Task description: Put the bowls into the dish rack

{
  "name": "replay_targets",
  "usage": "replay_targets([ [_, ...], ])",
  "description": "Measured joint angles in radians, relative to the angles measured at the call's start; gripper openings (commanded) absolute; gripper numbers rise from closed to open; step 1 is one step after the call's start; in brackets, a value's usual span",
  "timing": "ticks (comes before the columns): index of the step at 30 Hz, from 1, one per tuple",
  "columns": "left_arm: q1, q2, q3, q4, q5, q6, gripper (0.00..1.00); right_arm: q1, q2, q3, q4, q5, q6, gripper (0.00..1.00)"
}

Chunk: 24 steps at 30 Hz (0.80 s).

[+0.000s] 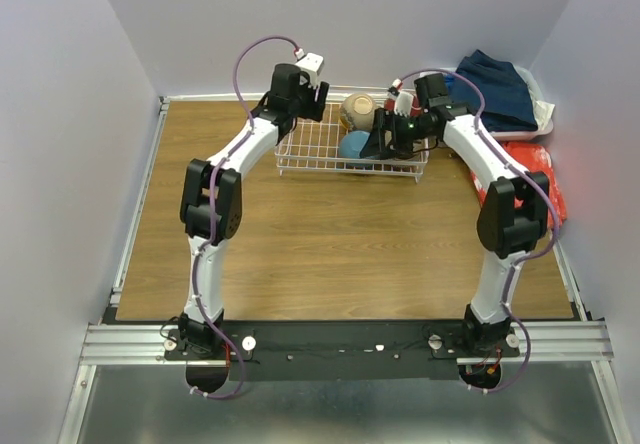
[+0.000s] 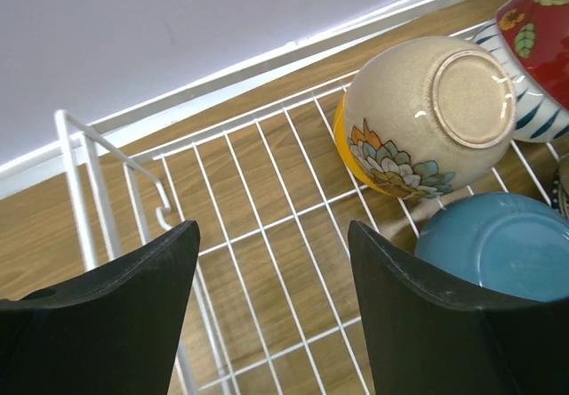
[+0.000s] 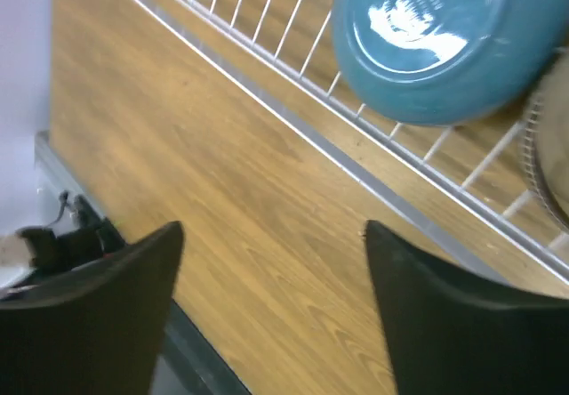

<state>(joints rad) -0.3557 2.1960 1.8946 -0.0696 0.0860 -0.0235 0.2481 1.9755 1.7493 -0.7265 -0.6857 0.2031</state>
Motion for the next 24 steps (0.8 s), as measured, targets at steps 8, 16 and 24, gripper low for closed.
replay_targets([
  [8, 0.009, -0.303, -0.114, -0.112, -0.056, 0.072, 0.99, -0.002, -0.191, -0.061, 0.184, 0.373, -0.056, 1.00],
  [16, 0.069, -0.668, -0.404, -0.121, -0.135, 0.109, 0.99, -0.002, -0.302, -0.139, 0.386, 0.839, -0.103, 1.00],
  [24, 0.248, -0.689, -0.584, -0.180, -0.175, 0.063, 0.99, -0.006, -0.446, -0.338, 0.424, 0.970, -0.154, 1.00],
])
